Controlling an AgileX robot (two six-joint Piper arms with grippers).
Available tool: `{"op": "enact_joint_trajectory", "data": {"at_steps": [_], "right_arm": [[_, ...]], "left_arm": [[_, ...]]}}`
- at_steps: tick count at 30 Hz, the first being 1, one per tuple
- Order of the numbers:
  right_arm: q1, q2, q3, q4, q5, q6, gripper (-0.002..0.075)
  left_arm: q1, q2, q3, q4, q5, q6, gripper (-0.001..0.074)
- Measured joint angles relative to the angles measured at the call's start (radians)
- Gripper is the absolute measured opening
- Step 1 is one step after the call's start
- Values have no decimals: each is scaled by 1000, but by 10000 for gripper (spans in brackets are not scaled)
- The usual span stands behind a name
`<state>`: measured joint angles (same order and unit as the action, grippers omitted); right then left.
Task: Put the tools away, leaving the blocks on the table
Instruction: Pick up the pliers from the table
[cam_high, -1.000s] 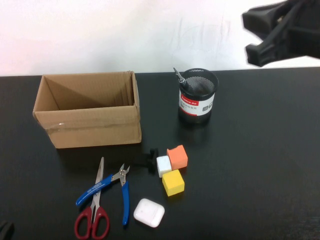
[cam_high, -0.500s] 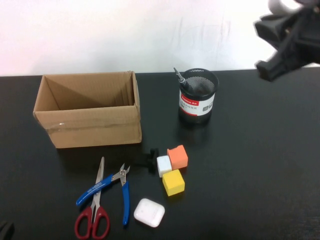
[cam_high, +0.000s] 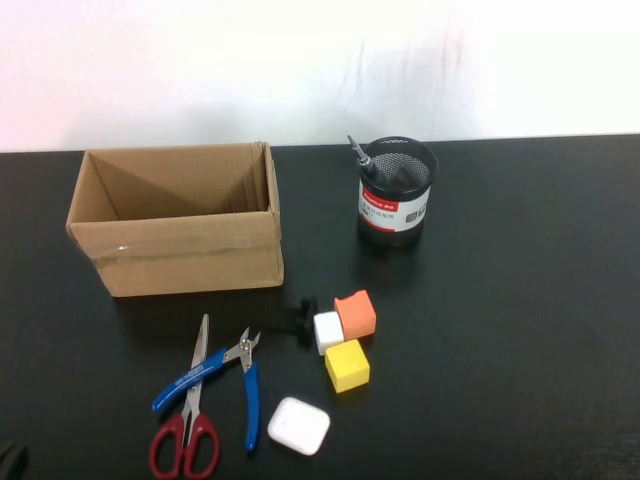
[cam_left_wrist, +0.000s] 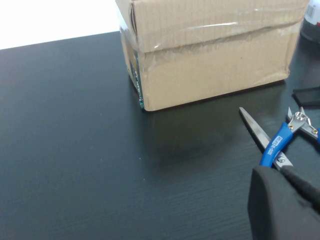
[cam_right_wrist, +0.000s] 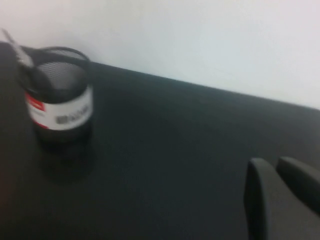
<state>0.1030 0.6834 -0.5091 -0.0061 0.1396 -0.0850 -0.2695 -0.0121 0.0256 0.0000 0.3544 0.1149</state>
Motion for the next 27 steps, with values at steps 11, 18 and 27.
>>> {"op": "enact_joint_trajectory", "data": {"at_steps": [11,18,27], "right_arm": [[-188,-629,501,84,-13,7,-6],[-192,-709,525,82,198,7,-6],[-192,-709,525,79,198,7,-6]], "left_arm": [[0,0,0,0,0,0,-4],[0,0,0,0,0,0,-4],[0,0,0,0,0,0,-4]]}}
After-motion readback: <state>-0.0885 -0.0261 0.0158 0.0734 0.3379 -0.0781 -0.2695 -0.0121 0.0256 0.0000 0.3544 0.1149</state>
